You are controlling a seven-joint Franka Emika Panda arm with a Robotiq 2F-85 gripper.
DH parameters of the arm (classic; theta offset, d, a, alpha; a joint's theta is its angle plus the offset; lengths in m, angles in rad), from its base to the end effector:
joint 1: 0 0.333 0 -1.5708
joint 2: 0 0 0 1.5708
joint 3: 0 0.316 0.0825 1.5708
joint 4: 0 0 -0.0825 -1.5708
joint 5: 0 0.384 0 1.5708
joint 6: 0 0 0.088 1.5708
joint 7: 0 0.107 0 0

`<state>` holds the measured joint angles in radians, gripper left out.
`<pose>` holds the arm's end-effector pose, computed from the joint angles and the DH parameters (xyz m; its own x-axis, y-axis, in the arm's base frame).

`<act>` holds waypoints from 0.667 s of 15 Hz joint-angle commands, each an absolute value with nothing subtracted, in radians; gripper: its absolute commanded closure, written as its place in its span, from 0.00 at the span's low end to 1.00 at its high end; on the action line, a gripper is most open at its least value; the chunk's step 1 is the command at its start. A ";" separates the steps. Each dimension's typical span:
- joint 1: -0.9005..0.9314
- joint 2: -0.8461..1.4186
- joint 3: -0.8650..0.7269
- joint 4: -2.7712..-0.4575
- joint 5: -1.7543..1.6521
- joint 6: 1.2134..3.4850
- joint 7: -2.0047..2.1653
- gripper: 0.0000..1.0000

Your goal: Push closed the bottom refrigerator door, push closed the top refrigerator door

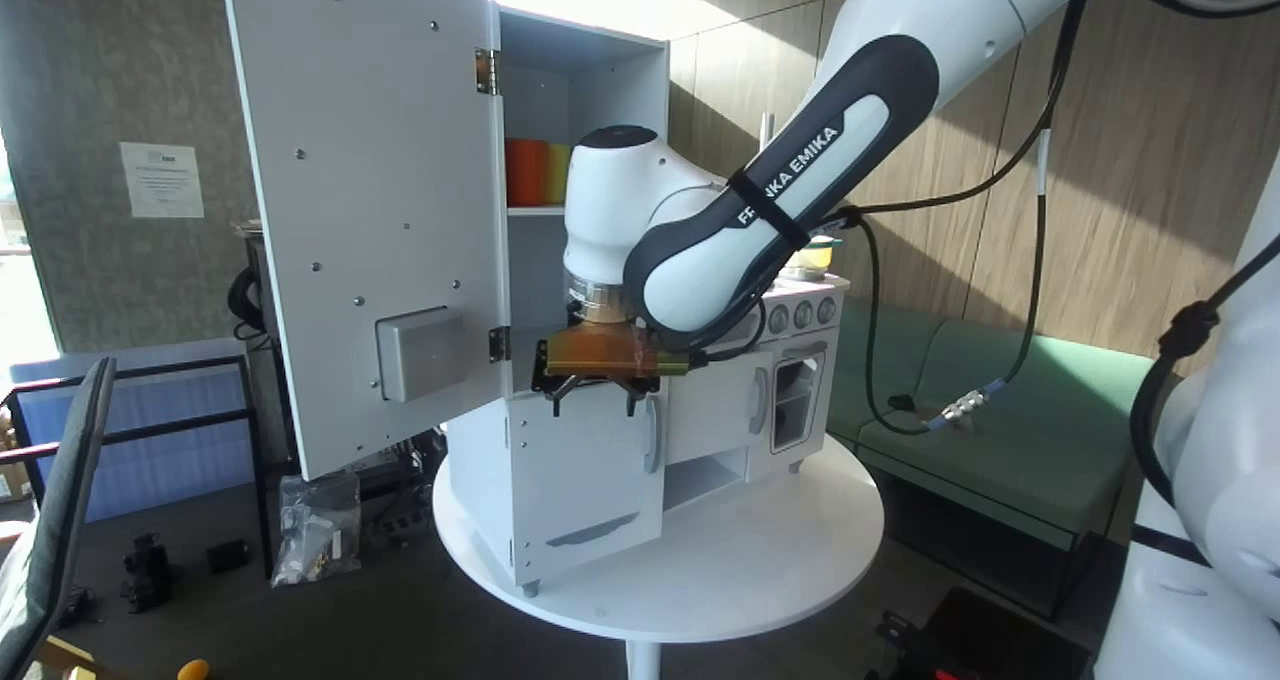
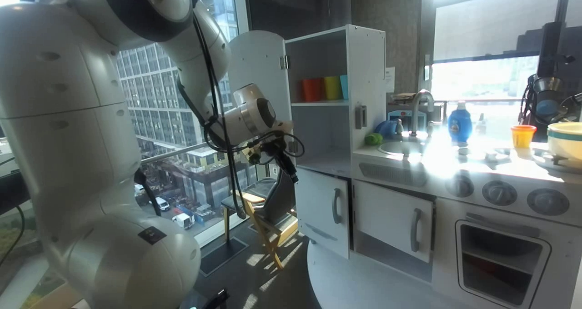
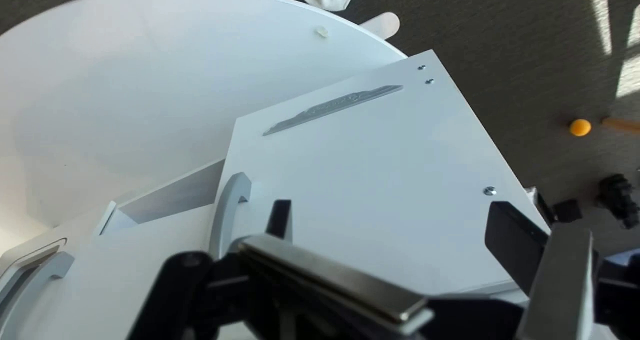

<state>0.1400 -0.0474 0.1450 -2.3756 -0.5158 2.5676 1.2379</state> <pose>0.4897 0.1517 0.3638 0.7809 -0.4842 0.3946 -0.5169 -0.8556 -0.0270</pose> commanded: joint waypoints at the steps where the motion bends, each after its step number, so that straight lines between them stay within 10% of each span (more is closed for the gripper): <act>1: 0.165 -0.214 0.190 -2.408 -0.464 2.545 1.183 0.00; 10: 0.214 -0.430 0.304 -2.292 -0.198 2.407 1.007 0.00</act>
